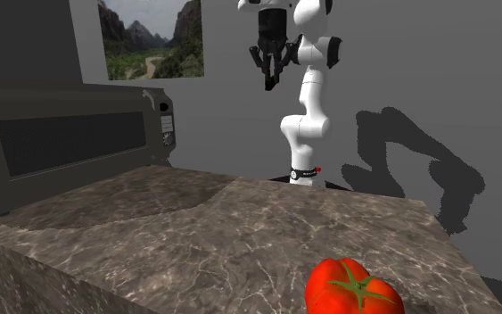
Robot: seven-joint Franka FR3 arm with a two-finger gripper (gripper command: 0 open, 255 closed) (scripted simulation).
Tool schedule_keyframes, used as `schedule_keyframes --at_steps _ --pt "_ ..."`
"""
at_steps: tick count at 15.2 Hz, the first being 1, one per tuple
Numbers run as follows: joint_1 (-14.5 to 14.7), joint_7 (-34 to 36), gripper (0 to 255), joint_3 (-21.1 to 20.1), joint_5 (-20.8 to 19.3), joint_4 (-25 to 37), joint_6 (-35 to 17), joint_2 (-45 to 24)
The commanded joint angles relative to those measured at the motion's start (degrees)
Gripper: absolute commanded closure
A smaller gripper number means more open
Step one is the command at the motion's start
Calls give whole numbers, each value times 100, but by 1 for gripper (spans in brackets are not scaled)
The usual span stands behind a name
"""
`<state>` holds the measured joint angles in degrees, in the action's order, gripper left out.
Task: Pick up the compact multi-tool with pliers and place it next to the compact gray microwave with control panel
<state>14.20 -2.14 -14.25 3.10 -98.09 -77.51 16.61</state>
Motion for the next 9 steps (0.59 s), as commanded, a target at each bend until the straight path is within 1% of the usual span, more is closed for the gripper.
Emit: schedule_keyframes --at_steps 1,9 --pt "-4 14 255 -6 -14 243 169 -78" --pt "-11 80 255 -45 -83 1281 853 -441"
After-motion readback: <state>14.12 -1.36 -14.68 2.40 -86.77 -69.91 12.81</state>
